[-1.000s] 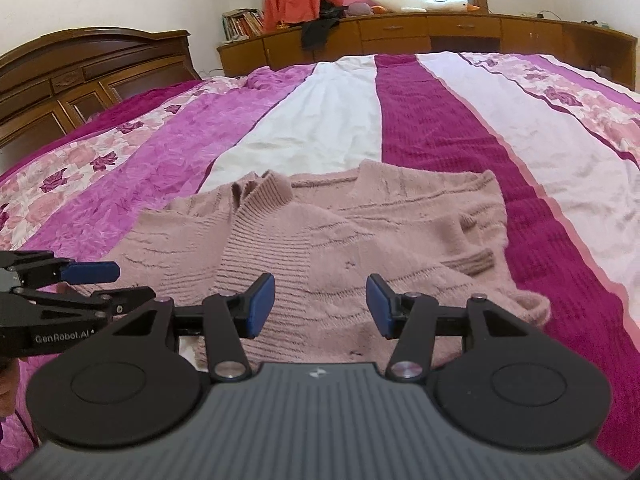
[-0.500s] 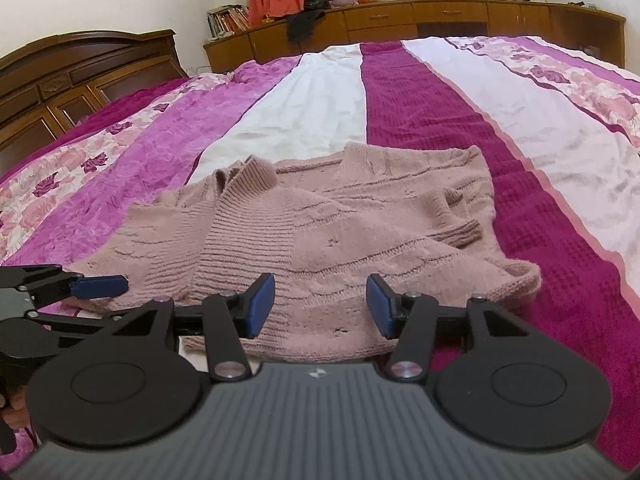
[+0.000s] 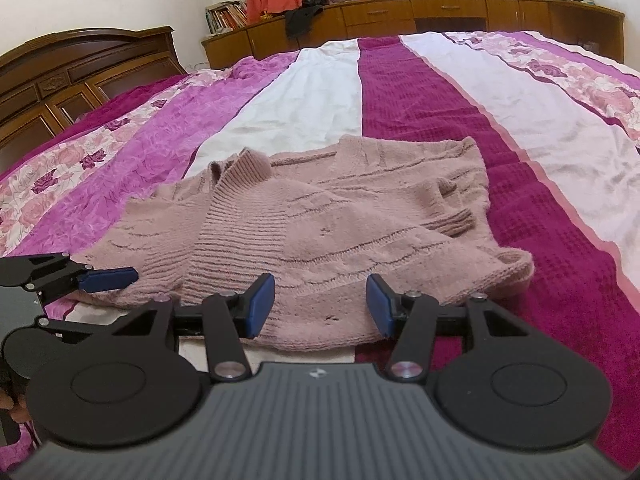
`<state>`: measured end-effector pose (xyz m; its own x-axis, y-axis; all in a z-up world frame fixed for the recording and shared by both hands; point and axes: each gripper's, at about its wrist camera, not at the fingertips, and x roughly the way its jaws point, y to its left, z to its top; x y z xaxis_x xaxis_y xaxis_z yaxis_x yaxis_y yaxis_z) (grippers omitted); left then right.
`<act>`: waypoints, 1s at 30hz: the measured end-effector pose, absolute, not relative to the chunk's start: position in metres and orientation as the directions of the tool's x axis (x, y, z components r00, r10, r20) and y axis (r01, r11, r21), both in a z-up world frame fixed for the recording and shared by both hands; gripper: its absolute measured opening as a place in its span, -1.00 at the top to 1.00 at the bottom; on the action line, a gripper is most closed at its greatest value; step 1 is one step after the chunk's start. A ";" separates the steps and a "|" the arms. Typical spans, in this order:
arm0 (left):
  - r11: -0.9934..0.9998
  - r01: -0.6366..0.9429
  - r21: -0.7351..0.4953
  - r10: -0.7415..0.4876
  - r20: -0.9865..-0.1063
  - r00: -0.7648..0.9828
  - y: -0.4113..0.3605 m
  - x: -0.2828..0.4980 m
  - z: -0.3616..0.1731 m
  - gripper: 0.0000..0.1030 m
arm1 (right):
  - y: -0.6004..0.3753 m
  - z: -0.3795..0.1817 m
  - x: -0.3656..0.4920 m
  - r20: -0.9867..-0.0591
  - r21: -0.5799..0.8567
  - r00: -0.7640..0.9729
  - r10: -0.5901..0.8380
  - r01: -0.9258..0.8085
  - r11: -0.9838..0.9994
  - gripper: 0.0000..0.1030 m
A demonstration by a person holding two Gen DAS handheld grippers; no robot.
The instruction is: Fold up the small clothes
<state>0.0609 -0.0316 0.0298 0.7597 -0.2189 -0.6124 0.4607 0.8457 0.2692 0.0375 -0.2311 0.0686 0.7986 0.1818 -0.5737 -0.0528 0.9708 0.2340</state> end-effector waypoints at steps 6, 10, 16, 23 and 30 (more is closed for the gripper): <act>0.827 0.465 0.315 -0.212 -0.591 0.778 -0.037 0.066 0.027 -0.04 | -0.227 0.069 0.036 -0.584 0.209 0.788 0.197 -0.088 0.974 -0.14; 0.853 0.465 0.235 -0.254 -0.592 0.765 -0.027 0.070 0.038 0.62 | -0.219 0.070 0.034 -0.598 0.153 0.772 0.217 -0.156 0.976 -0.14; 0.893 0.437 0.106 -0.297 -0.591 0.750 -0.010 0.077 0.045 0.63 | -0.193 0.067 0.028 -0.621 0.013 0.745 0.244 -0.301 0.953 -0.14; 0.885 0.456 0.096 -0.318 -0.591 0.742 -0.005 0.072 0.048 0.63 | -0.164 0.057 0.028 -0.635 -0.135 0.739 0.225 -0.393 0.910 -0.14; 0.899 0.433 0.070 -0.306 -0.606 0.734 -0.001 0.082 0.044 0.61 | -0.166 0.054 0.035 -0.633 -0.157 0.750 0.194 -0.370 0.916 -0.14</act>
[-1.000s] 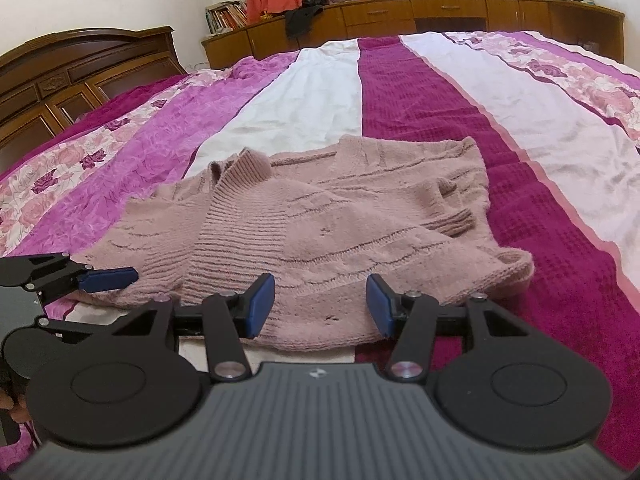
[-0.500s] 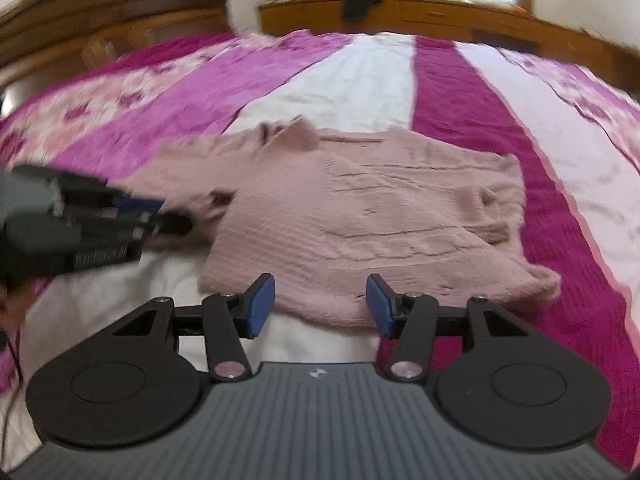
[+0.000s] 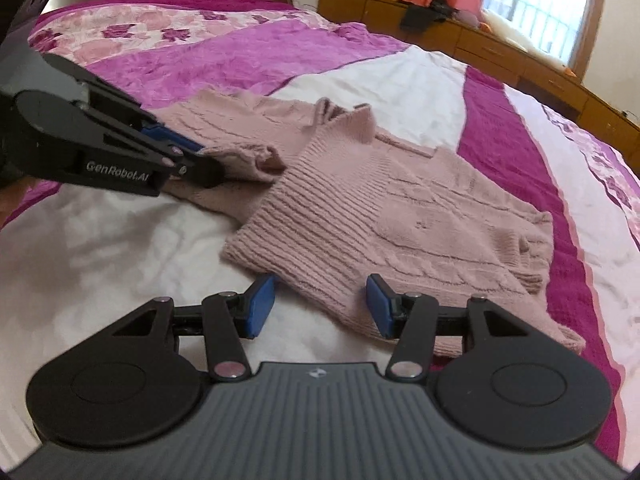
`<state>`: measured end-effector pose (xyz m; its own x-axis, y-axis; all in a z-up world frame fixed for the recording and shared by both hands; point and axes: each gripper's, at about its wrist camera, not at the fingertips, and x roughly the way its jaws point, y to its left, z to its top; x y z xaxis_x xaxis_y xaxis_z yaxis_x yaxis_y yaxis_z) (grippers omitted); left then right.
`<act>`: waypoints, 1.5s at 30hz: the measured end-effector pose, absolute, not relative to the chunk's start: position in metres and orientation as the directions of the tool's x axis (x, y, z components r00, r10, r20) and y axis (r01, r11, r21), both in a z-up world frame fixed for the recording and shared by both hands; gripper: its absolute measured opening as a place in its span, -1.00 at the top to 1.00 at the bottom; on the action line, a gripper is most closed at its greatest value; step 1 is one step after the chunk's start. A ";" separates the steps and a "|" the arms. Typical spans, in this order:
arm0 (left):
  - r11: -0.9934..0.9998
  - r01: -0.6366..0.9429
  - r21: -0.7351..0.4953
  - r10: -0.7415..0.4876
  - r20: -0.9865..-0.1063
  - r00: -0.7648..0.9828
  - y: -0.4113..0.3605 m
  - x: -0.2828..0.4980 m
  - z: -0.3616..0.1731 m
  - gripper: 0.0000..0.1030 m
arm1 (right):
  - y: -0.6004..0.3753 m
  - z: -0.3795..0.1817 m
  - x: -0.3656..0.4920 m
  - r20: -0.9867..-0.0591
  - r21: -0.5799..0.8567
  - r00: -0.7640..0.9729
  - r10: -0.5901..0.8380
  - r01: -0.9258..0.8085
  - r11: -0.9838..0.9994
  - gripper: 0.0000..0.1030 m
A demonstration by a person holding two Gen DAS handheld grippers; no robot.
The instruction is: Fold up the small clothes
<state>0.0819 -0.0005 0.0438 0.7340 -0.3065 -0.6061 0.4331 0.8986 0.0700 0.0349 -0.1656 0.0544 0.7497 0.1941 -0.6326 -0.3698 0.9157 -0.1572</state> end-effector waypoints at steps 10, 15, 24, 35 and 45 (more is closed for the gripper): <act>0.886 0.439 0.148 -0.276 -0.592 0.757 -0.022 0.094 0.032 0.60 | -0.151 0.046 0.032 -0.625 -0.299 0.768 0.140 -0.401 0.866 -0.14; 0.880 0.449 0.154 -0.283 -0.589 0.757 -0.021 0.091 0.033 0.60 | -0.141 0.040 0.027 -0.596 -0.367 0.789 0.151 -0.435 0.822 0.23; 0.874 0.461 0.152 -0.295 -0.588 0.753 -0.020 0.091 0.033 0.57 | -0.152 0.054 0.026 -0.566 -0.321 0.801 0.194 -0.431 0.843 0.82; 0.912 0.374 0.170 -0.243 -0.510 0.825 0.008 0.102 0.070 0.79 | -0.202 0.110 0.064 -0.495 -0.295 0.853 0.163 -0.342 0.892 0.87; 0.973 0.146 0.180 -0.050 -0.453 0.890 0.056 0.174 0.096 0.79 | -0.266 0.130 0.157 -0.442 -0.310 0.897 -0.004 -0.149 0.939 0.93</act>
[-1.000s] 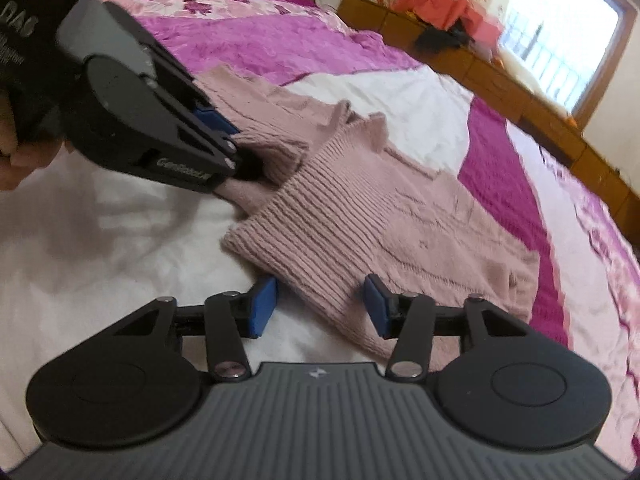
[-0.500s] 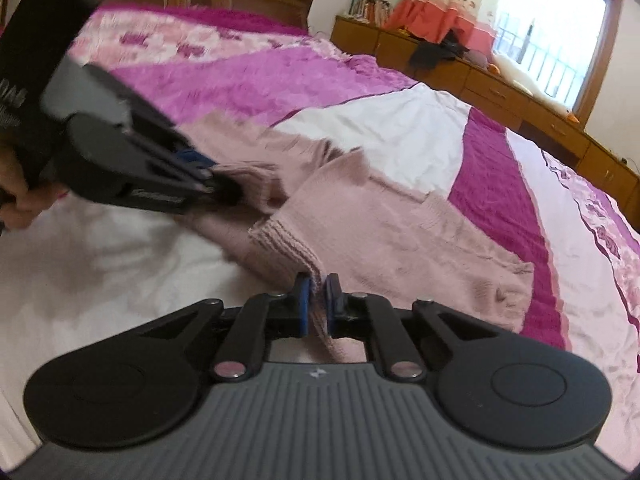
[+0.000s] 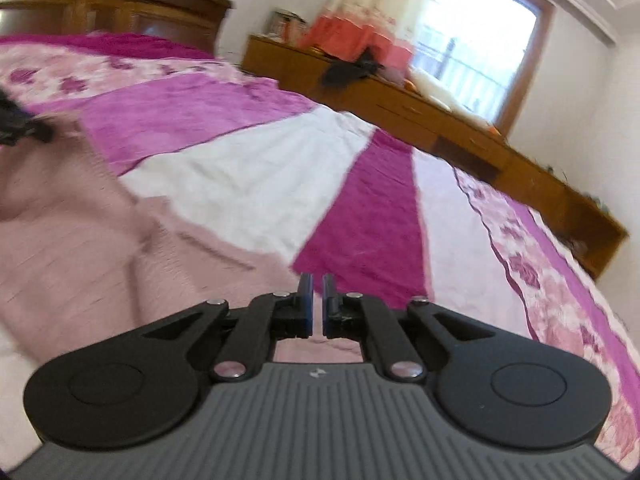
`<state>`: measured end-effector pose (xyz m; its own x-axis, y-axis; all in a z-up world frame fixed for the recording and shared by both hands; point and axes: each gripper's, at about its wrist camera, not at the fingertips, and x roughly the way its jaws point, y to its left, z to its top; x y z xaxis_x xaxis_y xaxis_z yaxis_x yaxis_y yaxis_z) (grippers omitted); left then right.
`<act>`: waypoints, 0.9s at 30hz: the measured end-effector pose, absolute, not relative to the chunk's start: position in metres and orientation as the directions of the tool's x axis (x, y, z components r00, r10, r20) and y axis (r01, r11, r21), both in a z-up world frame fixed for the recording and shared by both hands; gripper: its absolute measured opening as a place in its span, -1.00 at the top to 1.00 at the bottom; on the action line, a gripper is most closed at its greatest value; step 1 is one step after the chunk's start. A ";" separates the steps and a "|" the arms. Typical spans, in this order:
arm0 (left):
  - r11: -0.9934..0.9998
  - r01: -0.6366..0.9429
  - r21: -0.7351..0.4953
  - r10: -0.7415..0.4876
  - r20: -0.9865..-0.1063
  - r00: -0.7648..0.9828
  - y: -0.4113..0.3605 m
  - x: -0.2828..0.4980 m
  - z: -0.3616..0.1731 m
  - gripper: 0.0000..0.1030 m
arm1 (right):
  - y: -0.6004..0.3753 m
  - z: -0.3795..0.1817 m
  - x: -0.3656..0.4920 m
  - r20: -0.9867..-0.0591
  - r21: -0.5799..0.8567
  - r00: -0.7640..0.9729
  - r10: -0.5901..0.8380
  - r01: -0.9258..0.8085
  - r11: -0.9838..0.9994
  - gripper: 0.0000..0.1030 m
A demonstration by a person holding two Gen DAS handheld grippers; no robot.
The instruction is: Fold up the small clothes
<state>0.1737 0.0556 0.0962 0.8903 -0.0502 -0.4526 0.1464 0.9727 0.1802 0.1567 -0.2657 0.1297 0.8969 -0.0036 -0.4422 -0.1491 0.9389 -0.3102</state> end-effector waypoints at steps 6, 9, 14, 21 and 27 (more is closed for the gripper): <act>0.975 0.104 0.198 0.011 -0.509 0.861 0.072 0.202 0.076 0.79 | -0.320 0.115 0.201 -0.577 0.022 0.809 0.108 -0.116 0.993 0.90; 0.973 0.102 0.207 0.022 -0.524 0.852 0.075 0.203 0.064 0.79 | -0.339 0.100 0.207 -0.622 0.200 0.760 0.189 -0.080 0.977 0.63; 0.974 0.103 0.200 0.021 -0.537 0.843 0.076 0.203 0.054 0.79 | -0.344 0.082 0.198 -0.638 0.296 0.727 0.254 -0.073 0.952 0.10; 0.975 0.109 0.191 0.011 -0.537 0.844 0.076 0.203 0.056 0.79 | -0.317 0.070 0.210 -0.676 0.272 0.673 0.300 -0.150 0.950 0.09; 0.978 0.108 0.180 0.007 -0.543 0.840 0.077 0.202 0.054 0.79 | -0.299 0.057 0.219 -0.719 0.245 0.636 0.280 -0.145 0.959 0.10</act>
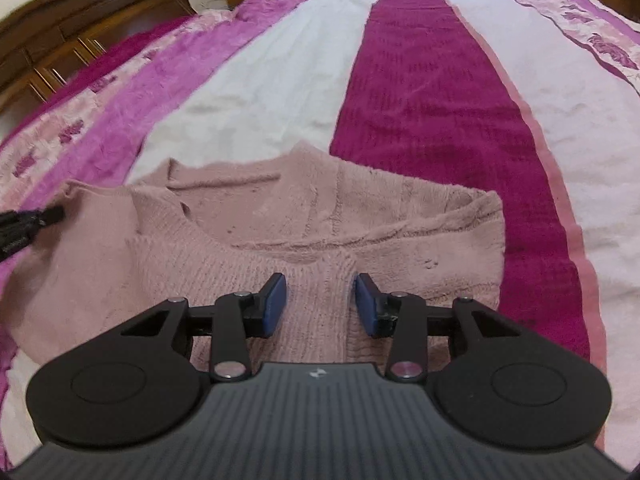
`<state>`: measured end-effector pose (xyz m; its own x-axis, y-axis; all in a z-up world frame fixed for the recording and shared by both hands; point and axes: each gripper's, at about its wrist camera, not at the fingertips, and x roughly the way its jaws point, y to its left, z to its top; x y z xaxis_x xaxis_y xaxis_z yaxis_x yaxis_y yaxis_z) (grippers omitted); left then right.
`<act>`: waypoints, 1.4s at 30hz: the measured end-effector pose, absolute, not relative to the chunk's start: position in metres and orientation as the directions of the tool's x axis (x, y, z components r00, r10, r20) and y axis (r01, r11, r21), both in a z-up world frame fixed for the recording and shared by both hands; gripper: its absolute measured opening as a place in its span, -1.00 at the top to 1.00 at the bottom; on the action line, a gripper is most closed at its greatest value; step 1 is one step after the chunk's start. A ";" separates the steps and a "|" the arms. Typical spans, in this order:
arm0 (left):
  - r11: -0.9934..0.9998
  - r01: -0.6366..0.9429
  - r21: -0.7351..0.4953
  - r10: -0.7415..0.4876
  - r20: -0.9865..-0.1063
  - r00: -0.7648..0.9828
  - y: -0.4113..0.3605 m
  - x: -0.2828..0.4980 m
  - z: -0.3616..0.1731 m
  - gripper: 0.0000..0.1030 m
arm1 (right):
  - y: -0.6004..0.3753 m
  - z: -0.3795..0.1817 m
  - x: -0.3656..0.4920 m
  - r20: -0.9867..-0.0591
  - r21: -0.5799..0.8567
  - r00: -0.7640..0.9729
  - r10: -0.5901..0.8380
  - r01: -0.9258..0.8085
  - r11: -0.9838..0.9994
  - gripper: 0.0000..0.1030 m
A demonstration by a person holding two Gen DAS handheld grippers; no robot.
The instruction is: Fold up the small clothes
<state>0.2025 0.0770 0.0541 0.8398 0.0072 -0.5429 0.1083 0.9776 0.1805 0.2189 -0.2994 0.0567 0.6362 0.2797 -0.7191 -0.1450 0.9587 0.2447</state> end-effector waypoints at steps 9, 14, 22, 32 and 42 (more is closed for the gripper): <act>0.976 0.117 0.184 -0.002 -0.528 0.849 0.075 0.198 0.059 0.79 | -0.301 0.086 0.200 -0.633 0.160 0.736 0.240 -0.179 0.971 0.84; 0.977 0.106 0.184 -0.002 -0.493 0.870 0.075 0.201 0.066 0.79 | -0.313 0.117 0.216 -0.551 0.000 0.831 0.074 -0.089 0.996 0.85; 0.979 0.064 0.193 0.052 -0.542 0.839 0.078 0.227 0.041 0.79 | -0.318 0.085 0.267 -0.613 -0.145 0.789 -0.050 -0.050 0.988 0.85; 0.977 0.055 0.207 0.076 -0.573 0.816 0.086 0.230 0.040 0.73 | -0.313 0.051 0.272 -0.662 -0.183 0.740 -0.120 -0.004 0.983 0.70; 0.991 0.068 0.116 0.009 -0.561 0.828 0.087 0.217 0.079 0.73 | -0.303 0.092 0.220 -0.593 -0.092 0.797 -0.113 0.073 0.993 -0.18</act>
<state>0.2170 0.0874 0.0786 0.8278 0.0086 -0.5610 0.0680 0.9910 0.1156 0.2204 -0.3029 0.0918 0.7972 -0.1134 -0.5930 0.0730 0.9931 -0.0918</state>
